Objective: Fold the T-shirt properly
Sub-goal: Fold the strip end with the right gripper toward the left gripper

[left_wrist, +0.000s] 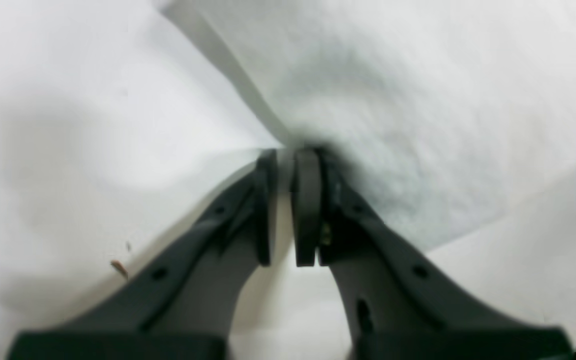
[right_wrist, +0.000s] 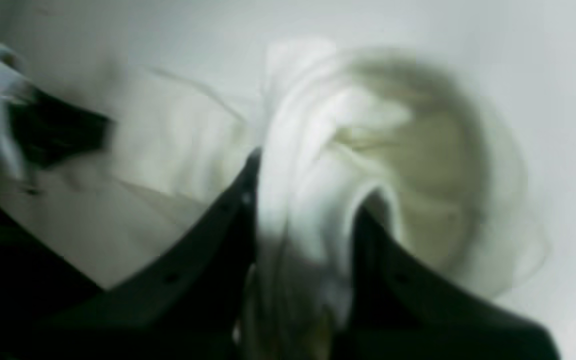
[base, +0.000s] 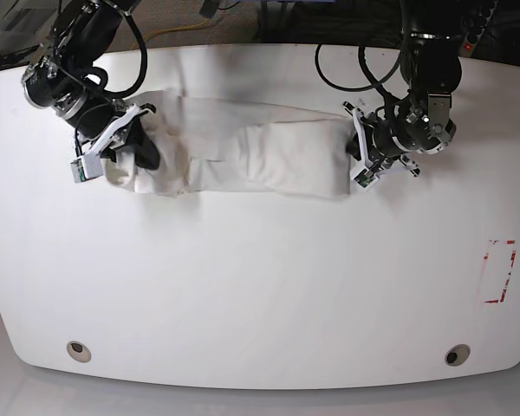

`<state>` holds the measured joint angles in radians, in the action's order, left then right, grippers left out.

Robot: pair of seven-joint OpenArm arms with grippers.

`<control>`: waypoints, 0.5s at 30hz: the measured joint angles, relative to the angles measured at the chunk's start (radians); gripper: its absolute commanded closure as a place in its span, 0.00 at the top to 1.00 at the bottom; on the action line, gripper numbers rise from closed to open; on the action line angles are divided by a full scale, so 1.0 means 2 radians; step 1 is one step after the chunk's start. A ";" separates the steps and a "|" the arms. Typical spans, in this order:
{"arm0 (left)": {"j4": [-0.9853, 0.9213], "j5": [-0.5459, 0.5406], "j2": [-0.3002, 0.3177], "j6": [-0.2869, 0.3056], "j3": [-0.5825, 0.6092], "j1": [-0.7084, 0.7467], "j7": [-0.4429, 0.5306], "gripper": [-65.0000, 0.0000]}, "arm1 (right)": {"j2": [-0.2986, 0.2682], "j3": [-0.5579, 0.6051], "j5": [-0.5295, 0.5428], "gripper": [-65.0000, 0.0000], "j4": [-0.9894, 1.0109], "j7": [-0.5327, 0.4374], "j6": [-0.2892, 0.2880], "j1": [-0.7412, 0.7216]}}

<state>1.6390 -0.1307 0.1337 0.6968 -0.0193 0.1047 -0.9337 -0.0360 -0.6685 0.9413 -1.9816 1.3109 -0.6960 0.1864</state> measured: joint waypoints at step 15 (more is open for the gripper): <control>-0.002 -0.003 0.001 0.000 0.004 0.000 0.004 0.07 | 0.089 0.148 -0.039 0.00 0.001 -0.034 0.003 0.006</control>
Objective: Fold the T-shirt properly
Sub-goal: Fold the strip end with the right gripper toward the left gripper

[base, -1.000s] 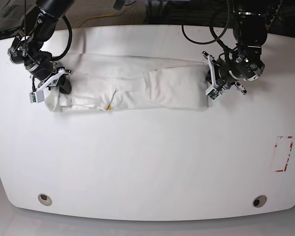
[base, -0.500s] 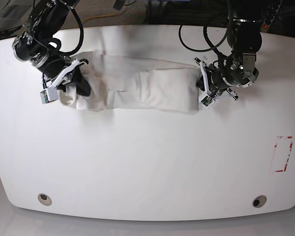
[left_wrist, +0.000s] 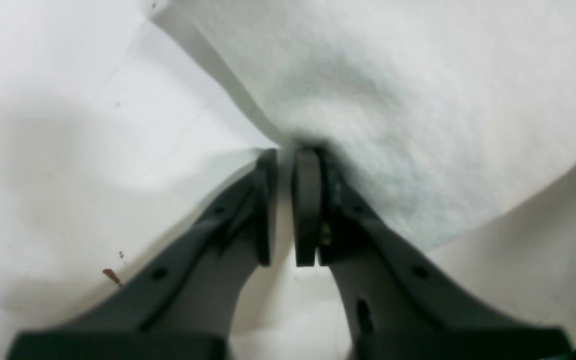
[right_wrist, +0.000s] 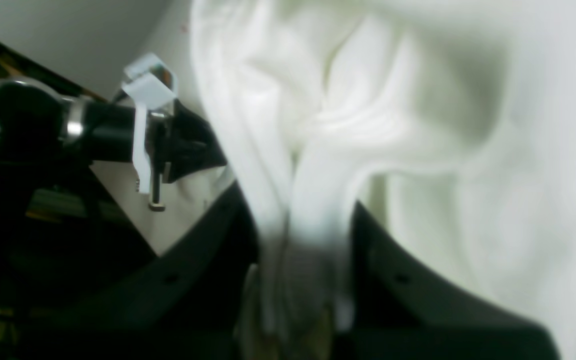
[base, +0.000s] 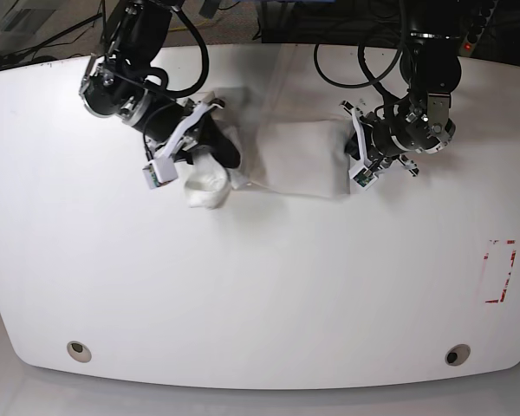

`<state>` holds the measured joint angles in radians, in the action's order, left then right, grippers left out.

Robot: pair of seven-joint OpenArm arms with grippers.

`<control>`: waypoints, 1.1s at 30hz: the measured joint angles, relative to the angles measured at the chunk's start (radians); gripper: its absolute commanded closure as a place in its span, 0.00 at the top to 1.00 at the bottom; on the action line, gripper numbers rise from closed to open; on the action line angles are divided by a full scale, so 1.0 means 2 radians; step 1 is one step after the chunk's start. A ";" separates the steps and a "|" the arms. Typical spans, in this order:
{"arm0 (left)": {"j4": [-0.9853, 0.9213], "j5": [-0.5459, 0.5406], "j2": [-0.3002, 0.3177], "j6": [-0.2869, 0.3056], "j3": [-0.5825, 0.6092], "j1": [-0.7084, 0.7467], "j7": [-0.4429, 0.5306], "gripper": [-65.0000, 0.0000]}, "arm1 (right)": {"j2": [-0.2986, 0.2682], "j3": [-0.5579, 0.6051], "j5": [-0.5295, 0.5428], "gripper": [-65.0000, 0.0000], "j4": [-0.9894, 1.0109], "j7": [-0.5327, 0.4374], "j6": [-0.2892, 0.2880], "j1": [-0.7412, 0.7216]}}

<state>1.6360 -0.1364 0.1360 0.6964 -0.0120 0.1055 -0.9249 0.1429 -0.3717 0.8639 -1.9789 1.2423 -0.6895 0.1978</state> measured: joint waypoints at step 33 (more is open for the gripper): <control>0.000 -0.005 0.000 0.000 0.000 0.001 0.002 0.07 | -0.003 0.196 -0.067 0.66 0.156 -0.176 0.112 -0.064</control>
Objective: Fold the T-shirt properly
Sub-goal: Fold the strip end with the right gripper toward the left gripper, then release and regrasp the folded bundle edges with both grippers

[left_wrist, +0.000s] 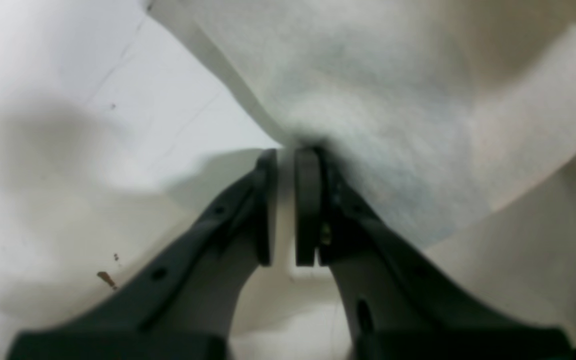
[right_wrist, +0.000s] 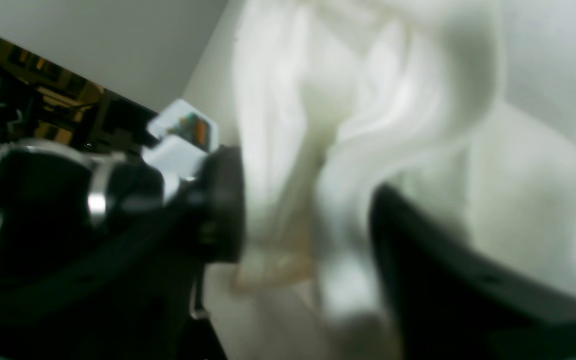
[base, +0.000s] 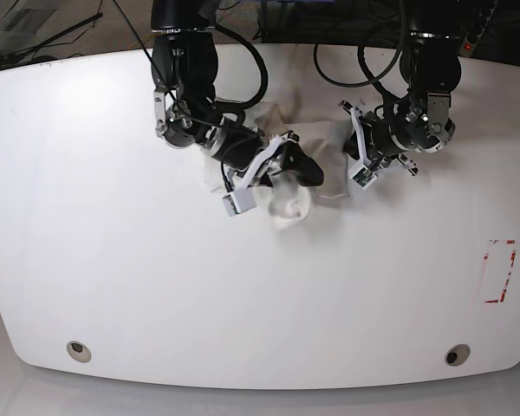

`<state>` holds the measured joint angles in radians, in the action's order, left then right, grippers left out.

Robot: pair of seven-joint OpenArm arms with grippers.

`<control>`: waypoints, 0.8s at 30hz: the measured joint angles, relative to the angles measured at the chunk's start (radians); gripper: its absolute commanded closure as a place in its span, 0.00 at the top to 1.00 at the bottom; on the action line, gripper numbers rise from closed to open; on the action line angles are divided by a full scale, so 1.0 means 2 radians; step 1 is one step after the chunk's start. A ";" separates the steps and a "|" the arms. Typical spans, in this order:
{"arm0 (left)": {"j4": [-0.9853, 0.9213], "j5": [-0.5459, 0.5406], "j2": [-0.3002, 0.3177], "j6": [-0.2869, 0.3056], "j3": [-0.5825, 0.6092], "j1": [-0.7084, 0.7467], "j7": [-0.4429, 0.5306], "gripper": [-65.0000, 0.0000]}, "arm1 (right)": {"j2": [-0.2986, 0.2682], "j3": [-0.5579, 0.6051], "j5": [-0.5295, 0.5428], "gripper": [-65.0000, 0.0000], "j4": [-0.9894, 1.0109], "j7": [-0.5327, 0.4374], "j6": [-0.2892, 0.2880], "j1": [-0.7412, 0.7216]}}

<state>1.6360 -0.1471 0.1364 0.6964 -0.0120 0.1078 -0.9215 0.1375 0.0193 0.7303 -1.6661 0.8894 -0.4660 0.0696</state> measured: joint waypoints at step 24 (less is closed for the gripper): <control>0.098 -0.051 -0.006 0.000 -0.104 0.004 -0.016 0.07 | -0.099 0.113 -0.071 0.64 -0.132 -0.005 0.063 0.028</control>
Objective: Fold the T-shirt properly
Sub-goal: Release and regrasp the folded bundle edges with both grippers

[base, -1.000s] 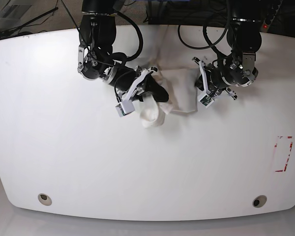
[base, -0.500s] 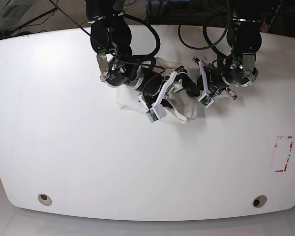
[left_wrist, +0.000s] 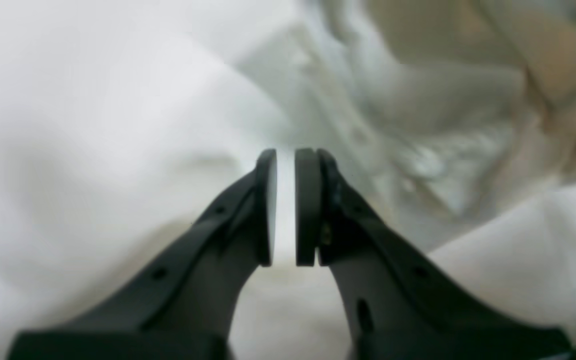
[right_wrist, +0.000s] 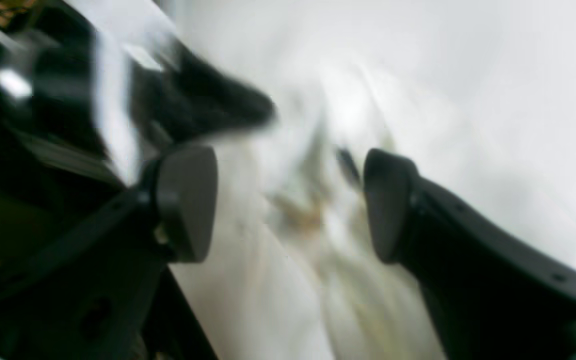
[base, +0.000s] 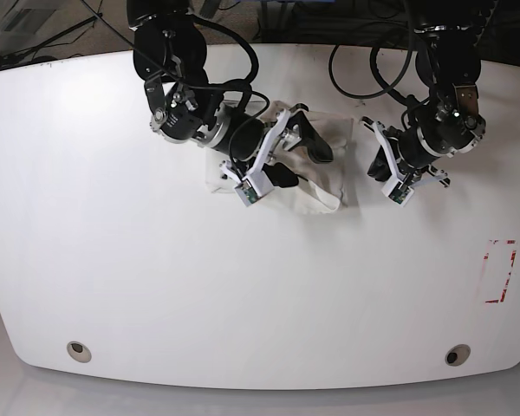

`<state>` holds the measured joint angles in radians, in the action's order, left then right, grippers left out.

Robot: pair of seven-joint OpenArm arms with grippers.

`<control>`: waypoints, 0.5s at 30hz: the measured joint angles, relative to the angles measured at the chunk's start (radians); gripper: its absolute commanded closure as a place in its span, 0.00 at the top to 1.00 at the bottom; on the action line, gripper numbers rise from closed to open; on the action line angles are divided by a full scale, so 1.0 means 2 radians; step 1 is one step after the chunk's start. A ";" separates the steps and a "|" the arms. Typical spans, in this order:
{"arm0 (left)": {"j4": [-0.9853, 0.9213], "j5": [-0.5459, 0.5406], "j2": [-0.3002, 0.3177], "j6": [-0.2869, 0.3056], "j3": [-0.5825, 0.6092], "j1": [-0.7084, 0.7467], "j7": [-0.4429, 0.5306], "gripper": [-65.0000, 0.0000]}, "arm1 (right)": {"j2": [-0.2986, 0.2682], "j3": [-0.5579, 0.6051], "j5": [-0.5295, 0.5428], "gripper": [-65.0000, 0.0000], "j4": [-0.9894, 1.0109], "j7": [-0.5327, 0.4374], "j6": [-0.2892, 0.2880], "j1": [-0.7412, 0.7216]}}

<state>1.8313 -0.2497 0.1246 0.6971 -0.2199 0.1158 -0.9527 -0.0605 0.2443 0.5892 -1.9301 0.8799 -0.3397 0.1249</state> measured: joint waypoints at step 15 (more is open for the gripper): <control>0.000 -0.003 0.066 0.000 -0.039 0.027 -0.007 0.07 | -0.046 -0.103 0.021 0.65 -0.013 0.003 -0.016 0.037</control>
<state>1.8313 -0.2558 0.2562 0.6968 -0.2985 0.1692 -0.9665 -0.1524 0.0376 0.6308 -1.9568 0.8864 -0.3710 0.1986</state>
